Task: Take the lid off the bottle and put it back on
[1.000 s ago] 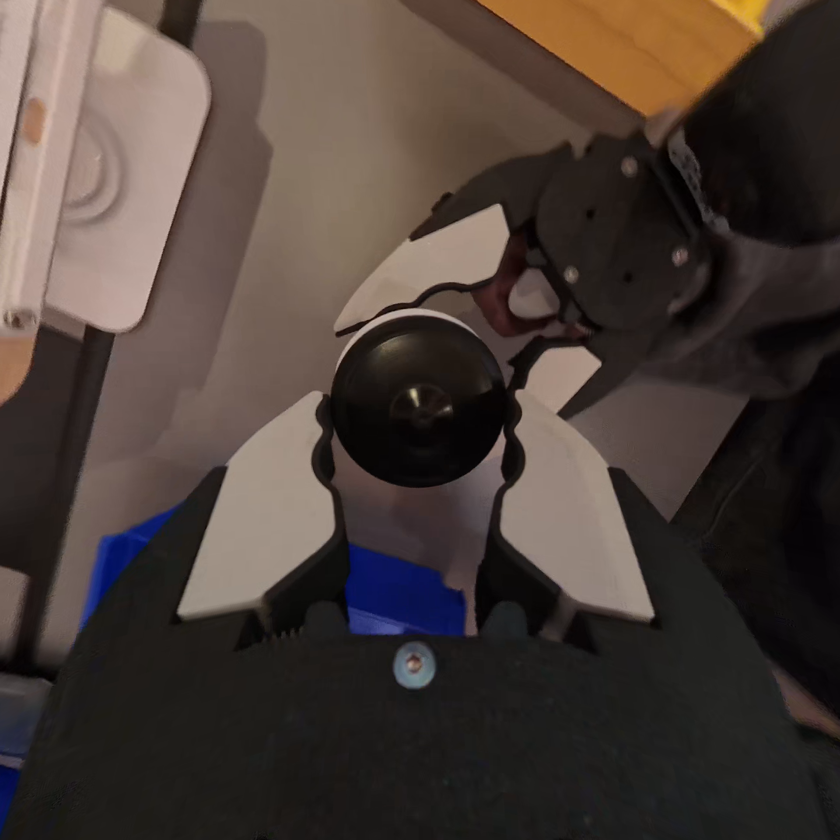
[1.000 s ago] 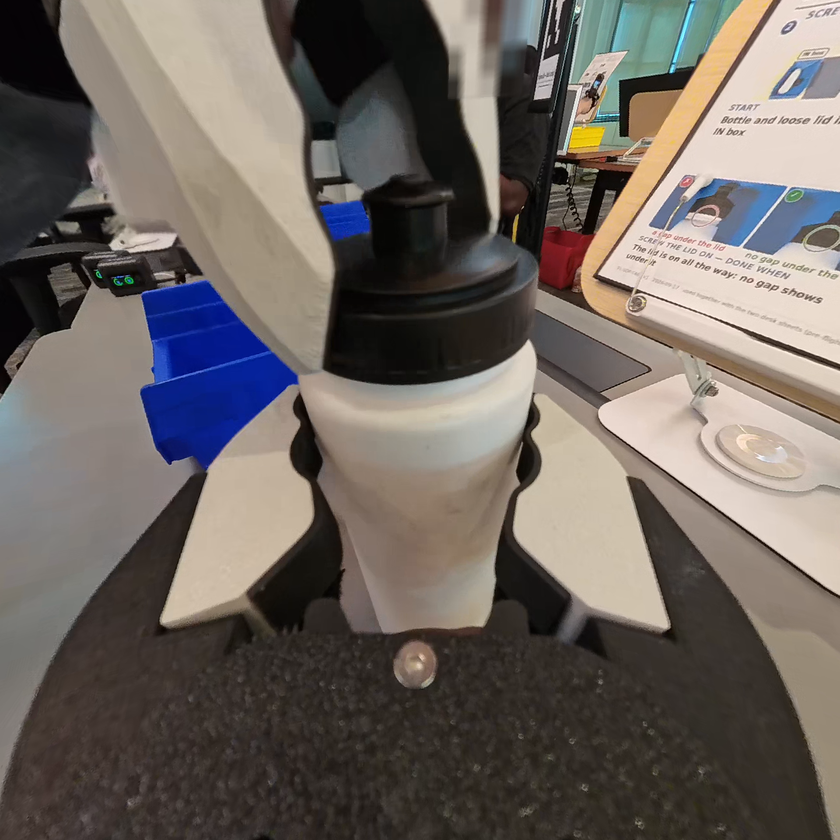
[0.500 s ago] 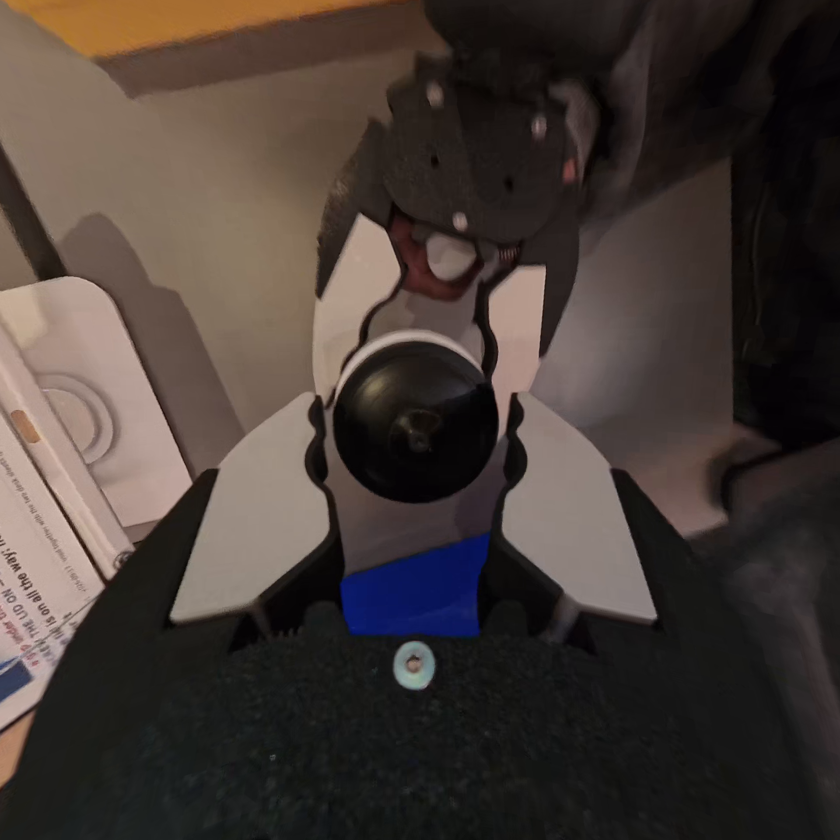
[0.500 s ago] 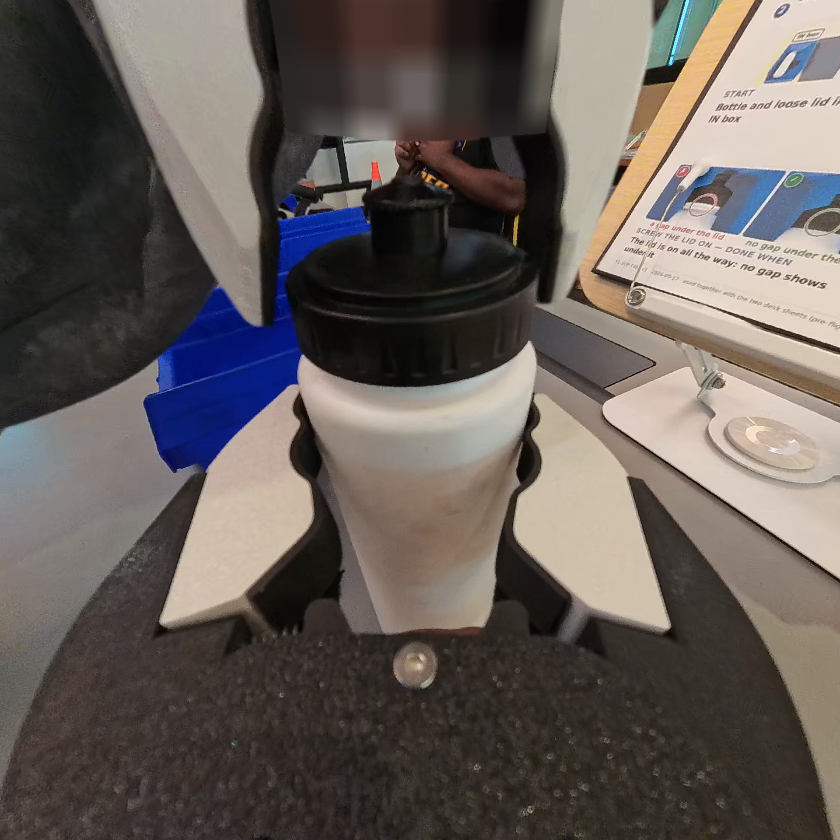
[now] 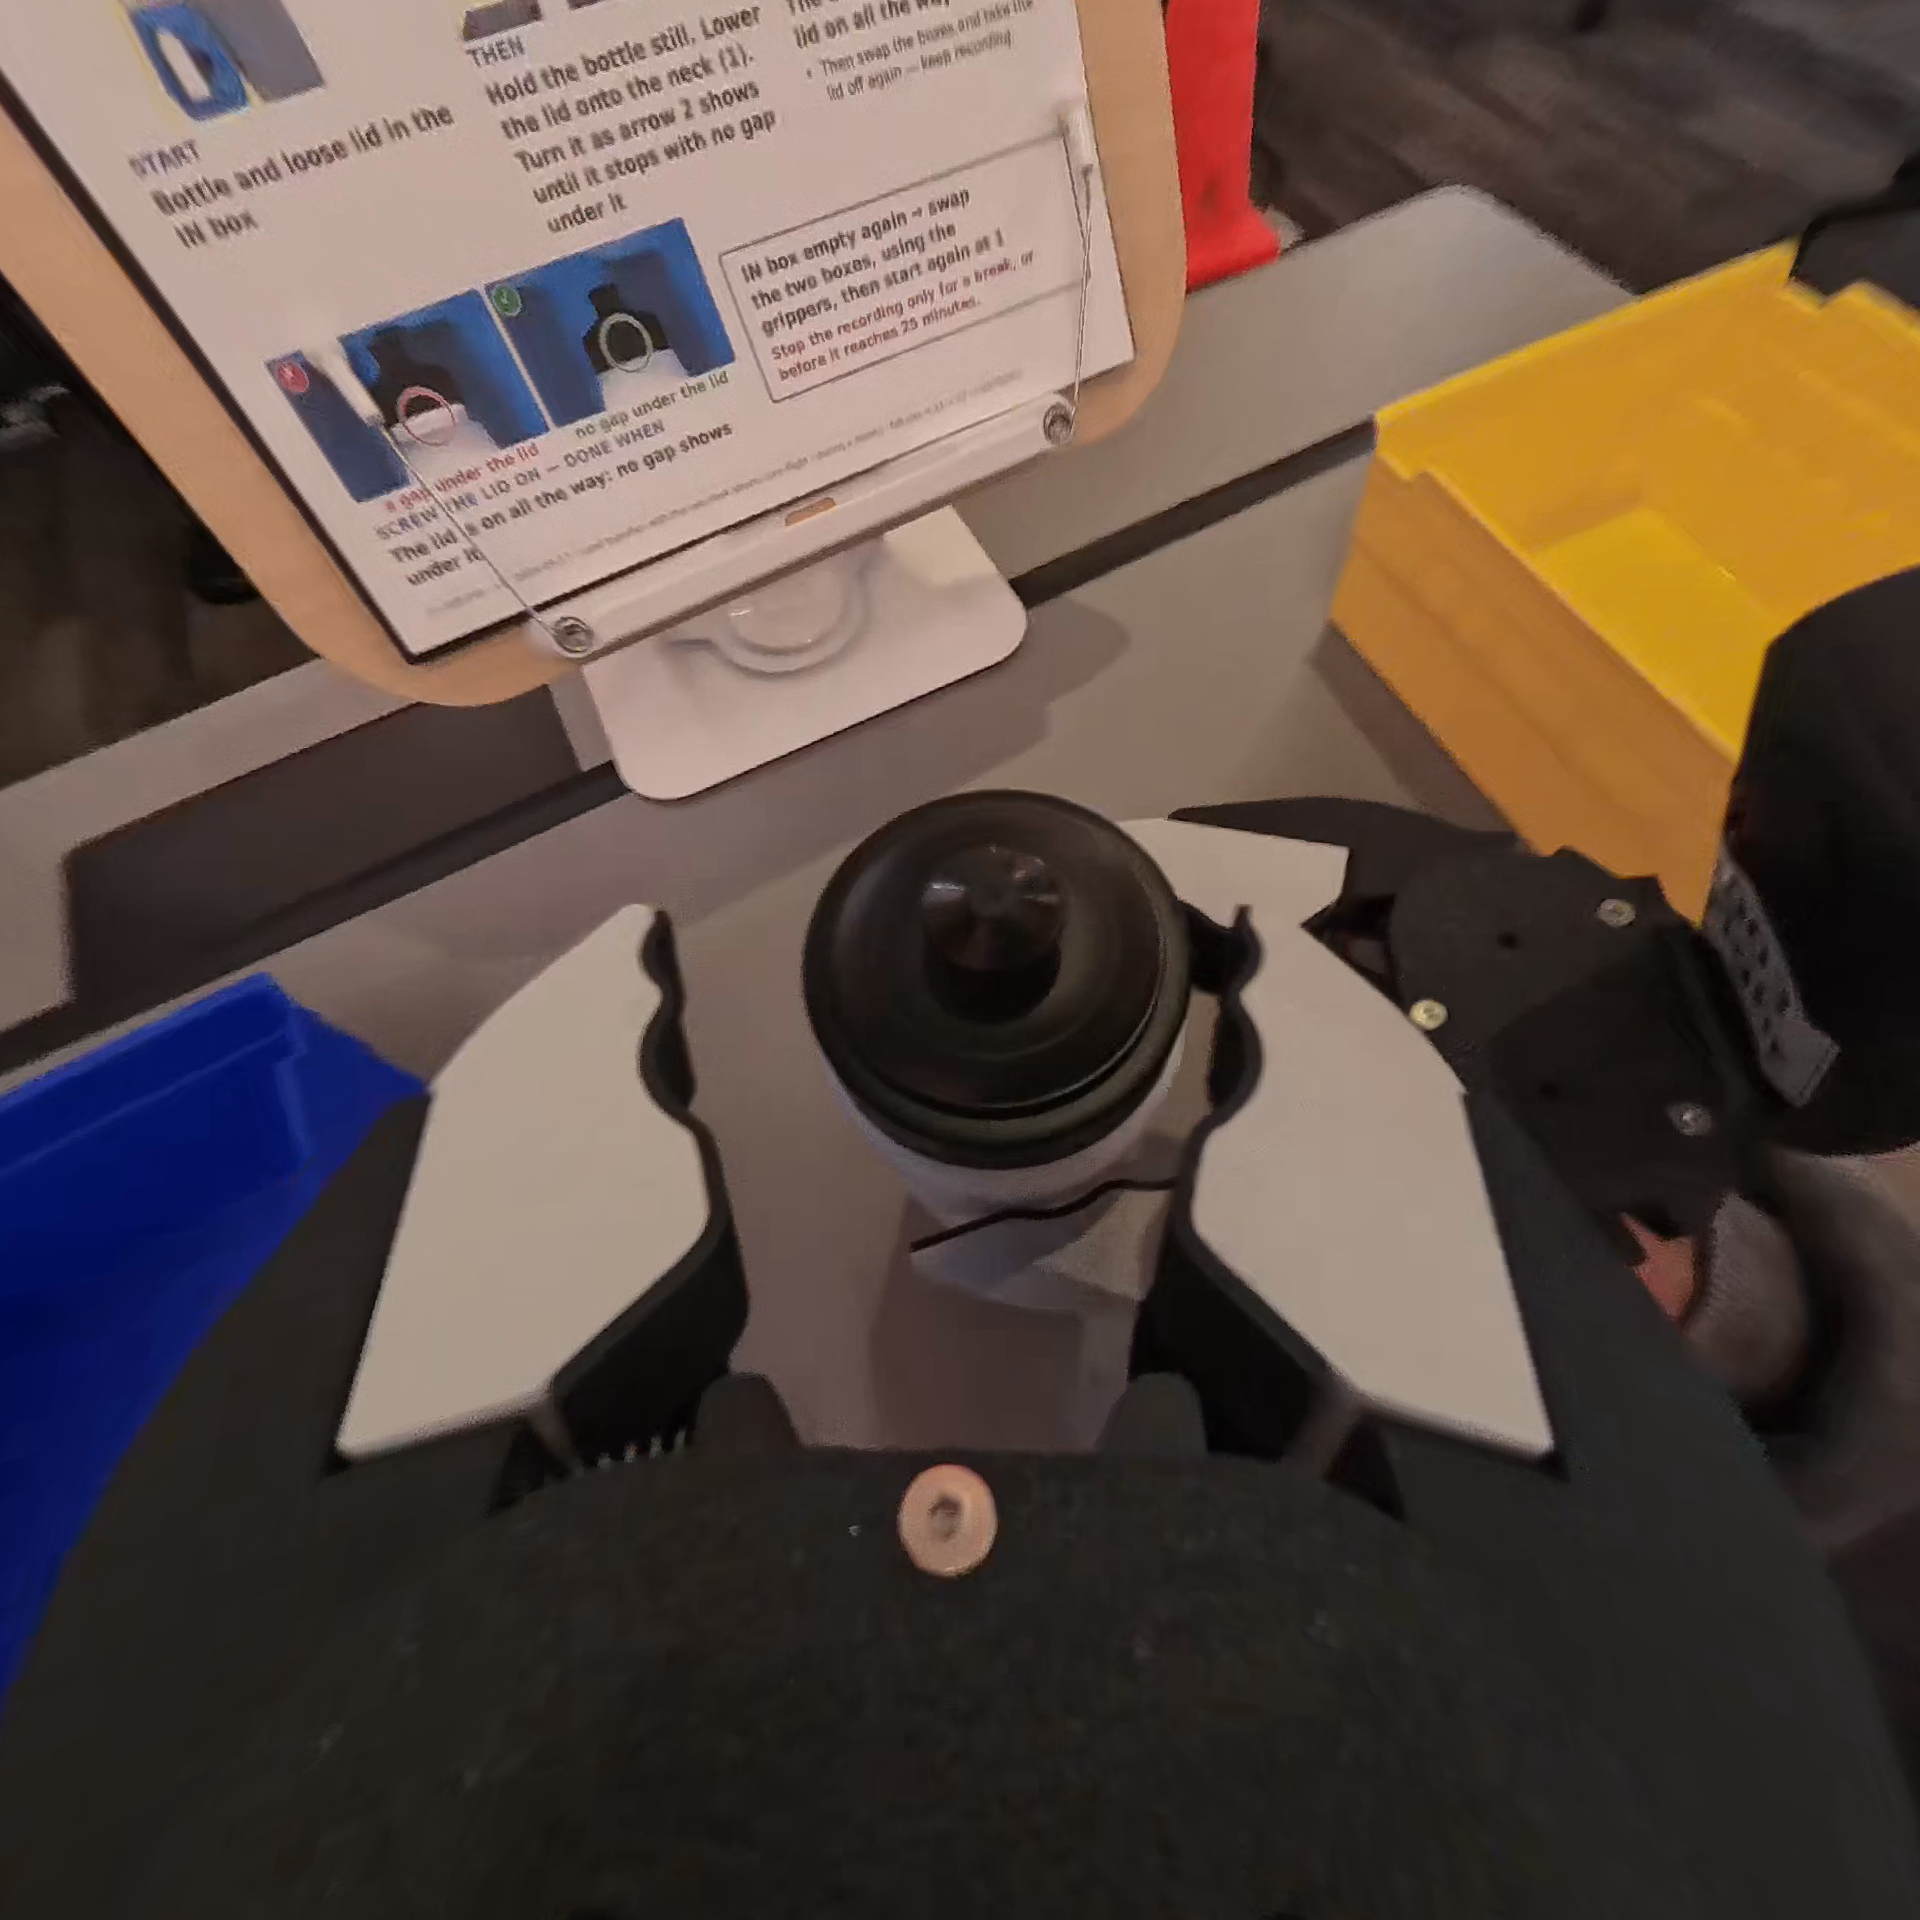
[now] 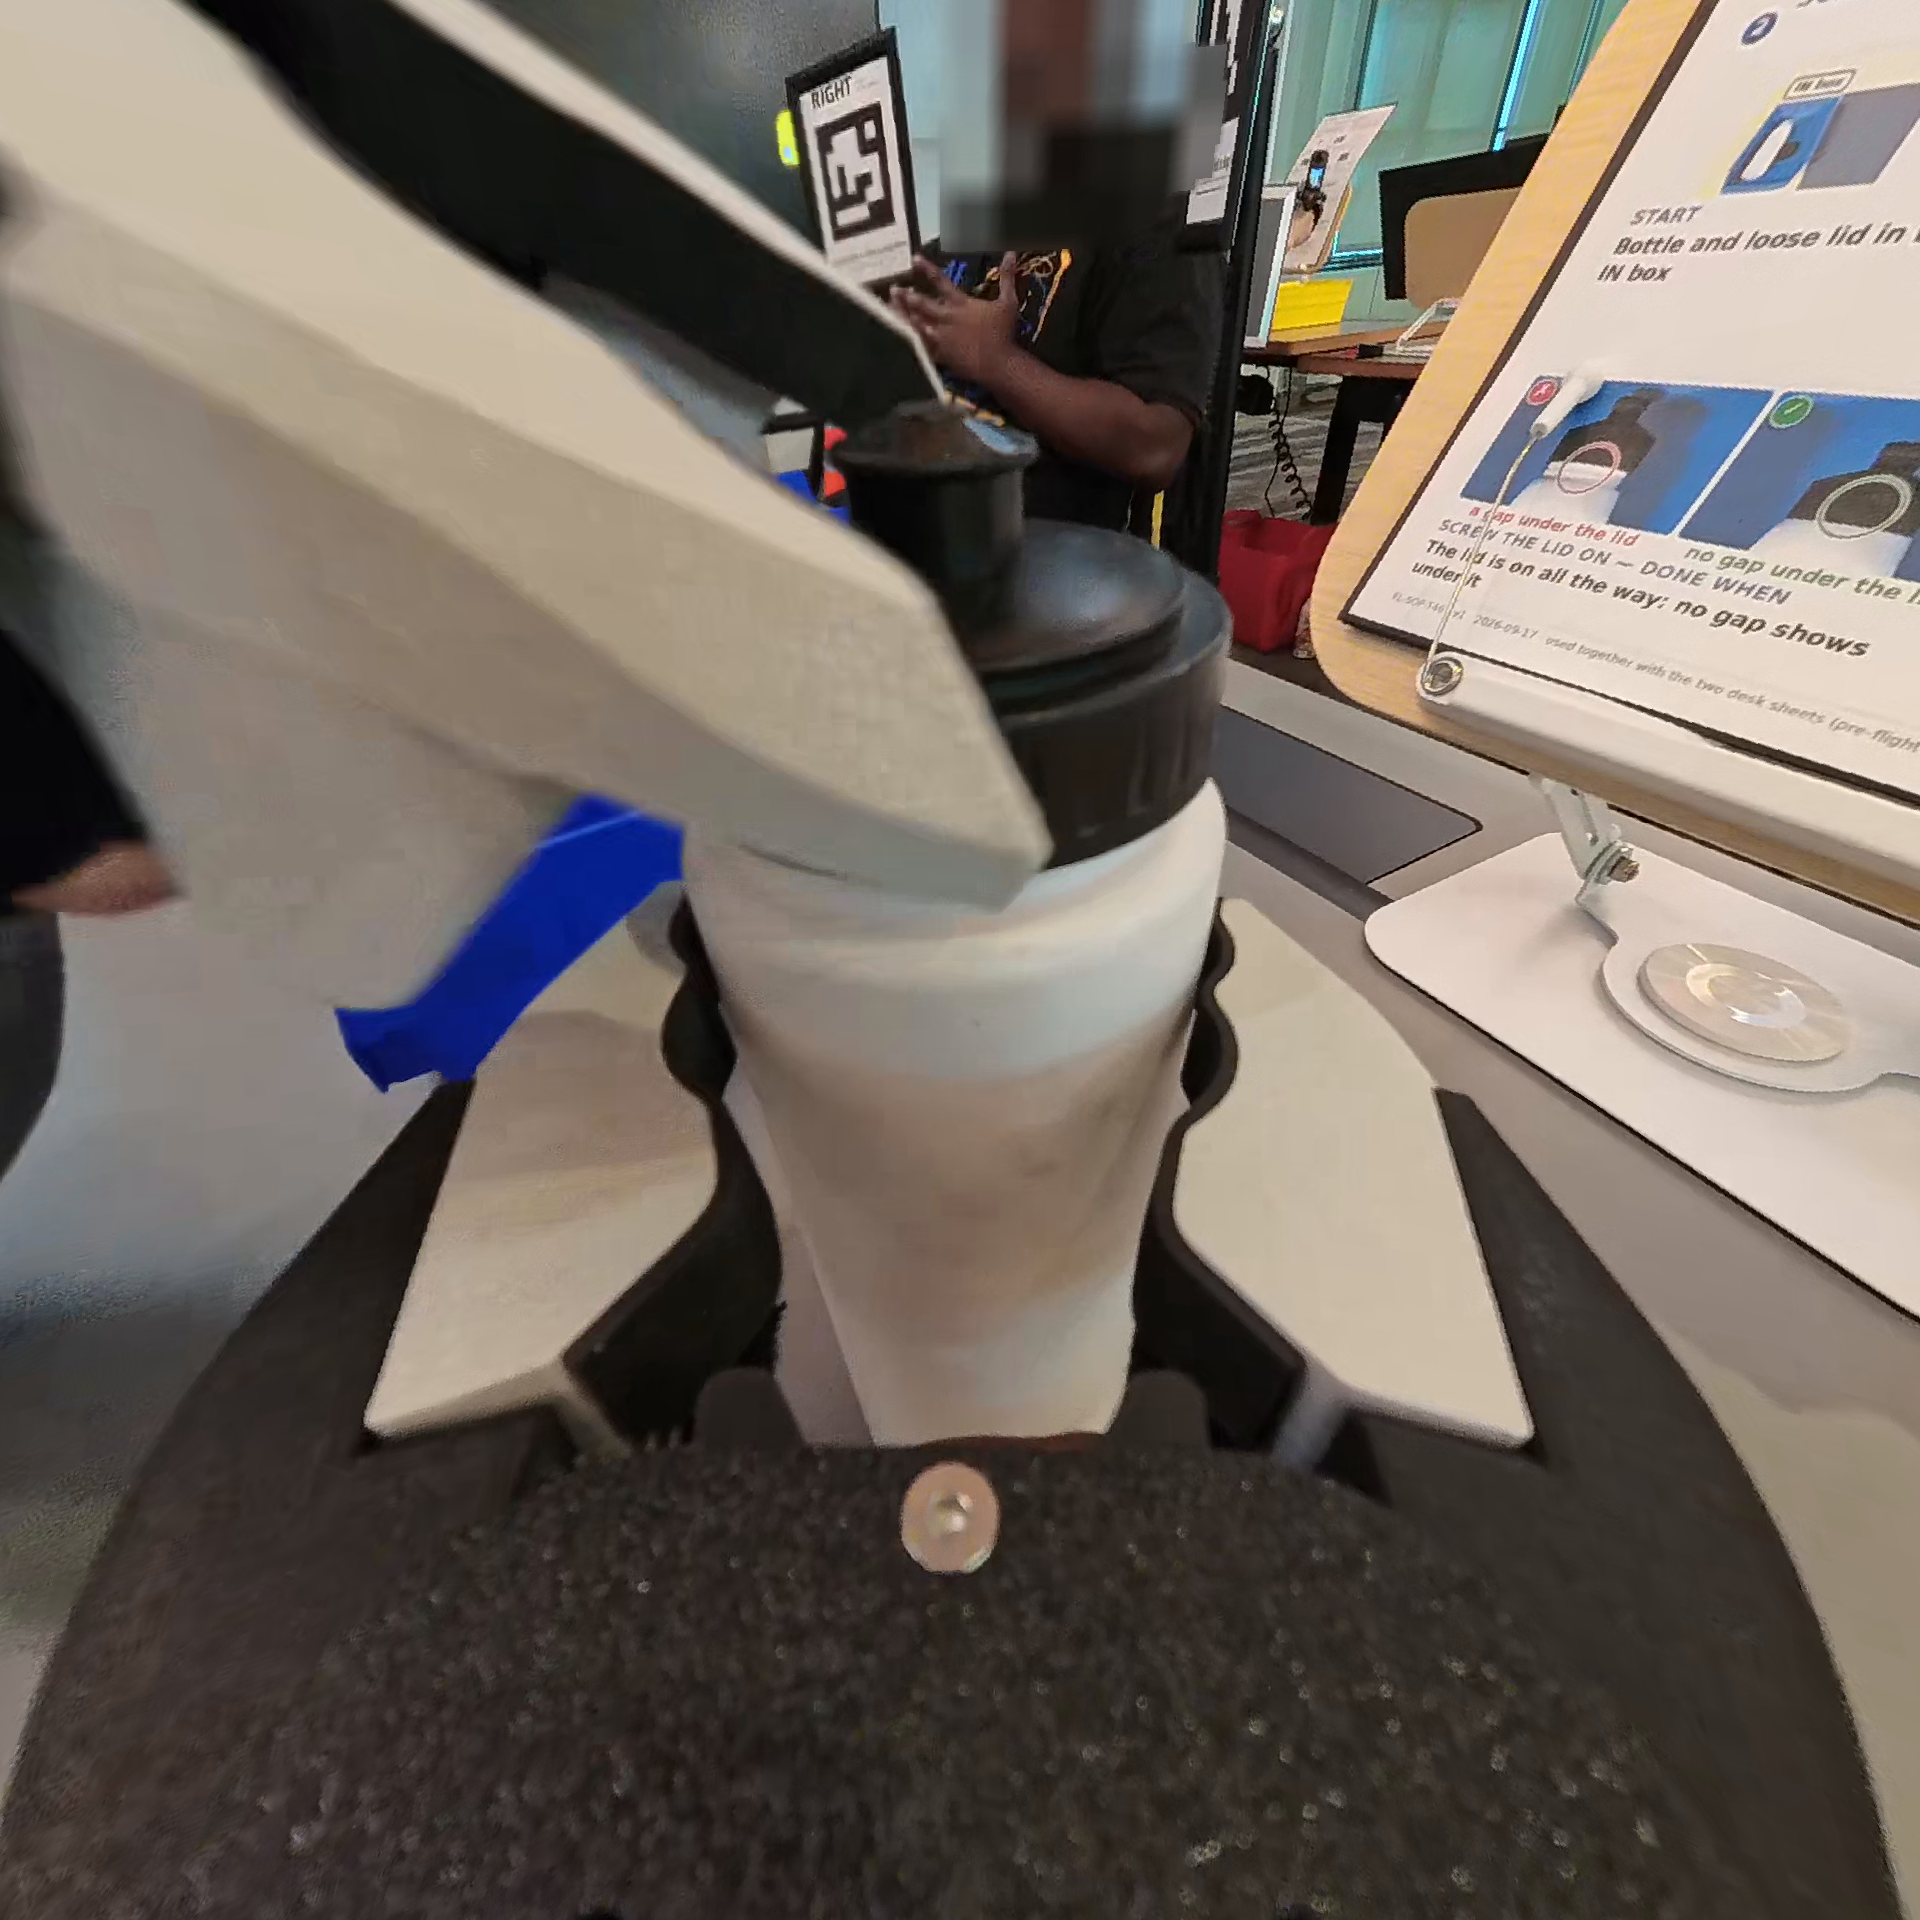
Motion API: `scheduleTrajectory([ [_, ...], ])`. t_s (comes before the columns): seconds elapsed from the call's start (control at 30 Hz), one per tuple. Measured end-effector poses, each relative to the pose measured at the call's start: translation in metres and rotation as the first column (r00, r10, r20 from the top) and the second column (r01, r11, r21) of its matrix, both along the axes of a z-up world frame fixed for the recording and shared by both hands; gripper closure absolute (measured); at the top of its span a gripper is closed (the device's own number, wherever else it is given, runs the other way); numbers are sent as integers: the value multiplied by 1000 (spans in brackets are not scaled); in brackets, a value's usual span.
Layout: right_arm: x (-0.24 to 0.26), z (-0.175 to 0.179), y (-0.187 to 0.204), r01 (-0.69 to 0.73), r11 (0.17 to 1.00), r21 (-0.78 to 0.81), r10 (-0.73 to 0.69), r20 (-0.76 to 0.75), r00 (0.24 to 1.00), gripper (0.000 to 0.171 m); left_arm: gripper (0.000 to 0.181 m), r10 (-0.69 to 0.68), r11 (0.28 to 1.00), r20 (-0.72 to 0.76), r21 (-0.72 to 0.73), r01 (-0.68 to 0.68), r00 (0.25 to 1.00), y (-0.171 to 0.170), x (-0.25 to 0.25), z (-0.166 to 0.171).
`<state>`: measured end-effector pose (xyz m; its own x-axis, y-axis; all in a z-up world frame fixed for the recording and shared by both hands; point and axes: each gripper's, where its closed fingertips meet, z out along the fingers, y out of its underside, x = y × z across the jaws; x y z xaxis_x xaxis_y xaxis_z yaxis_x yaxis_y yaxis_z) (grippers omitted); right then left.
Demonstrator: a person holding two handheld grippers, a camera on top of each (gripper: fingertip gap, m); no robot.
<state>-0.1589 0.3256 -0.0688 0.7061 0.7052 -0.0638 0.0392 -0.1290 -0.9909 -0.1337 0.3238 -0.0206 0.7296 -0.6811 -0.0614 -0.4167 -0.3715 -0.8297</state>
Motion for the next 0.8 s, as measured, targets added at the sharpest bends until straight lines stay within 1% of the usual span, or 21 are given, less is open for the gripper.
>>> scheduleTrajectory([
  [0.03, 0, 0, 0, 0, 1000, -3, 0, 3, 1000, 84, 99, -14, 999, 45, -33, 16, 999, -2, 4, -4],
  [0.07, 0, 0, 0, 1, 1000, -5, -1, 4, 1000, 84, 106, -23, 997, 90, -73, 29, 996, -4, 7, -6],
  [0.1, 1, 0, 0, 2, 1000, -4, -2, 2, 1000, 84, 107, -24, 995, 116, -96, 35, 993, -5, 7, -6],
  [0.17, 0, 0, -1, 0, 1000, 3, 0, 2, 1000, 84, 107, -72, 993, 76, -84, 78, 994, -6, 5, -6],
  [0.27, 1, 0, -1, -2, 1000, 0, 2, 1, 1000, 84, 107, -210, 971, 42, -110, 214, 977, -9, 6, -8],
  [0.33, 1, 0, -1, -6, 1000, 2, 6, 1, 1000, 84, 107, -313, 940, 11, -136, 312, 950, -11, 5, -9],
  [0.43, -1, 0, -1, -15, 1000, 5, 15, 3, 1000, 84, 107, -475, 868, -28, -179, 463, 880, -14, 3, -11],
  [0.5, -1, 0, -2, -17, 1000, 9, 17, 8, 1000, 85, 107, -585, 802, -66, -200, 563, 809, -17, 2, -11],
  [0.63, -3, 1, -4, -33, 999, 17, 33, 16, 999, 85, 107, -770, 635, -131, -252, 730, 625, -21, -2, -13],
  [0.73, -3, 1, -3, -31, 999, 19, 31, 10, 999, 85, 107, -868, 496, -170, -304, 813, 466, -21, -4, -14],
  [0.8, -4, 1, -3, -38, 999, 16, 38, 3, 999, 85, 107, -922, 386, -183, -331, 861, 342, -21, -5, -15],
])
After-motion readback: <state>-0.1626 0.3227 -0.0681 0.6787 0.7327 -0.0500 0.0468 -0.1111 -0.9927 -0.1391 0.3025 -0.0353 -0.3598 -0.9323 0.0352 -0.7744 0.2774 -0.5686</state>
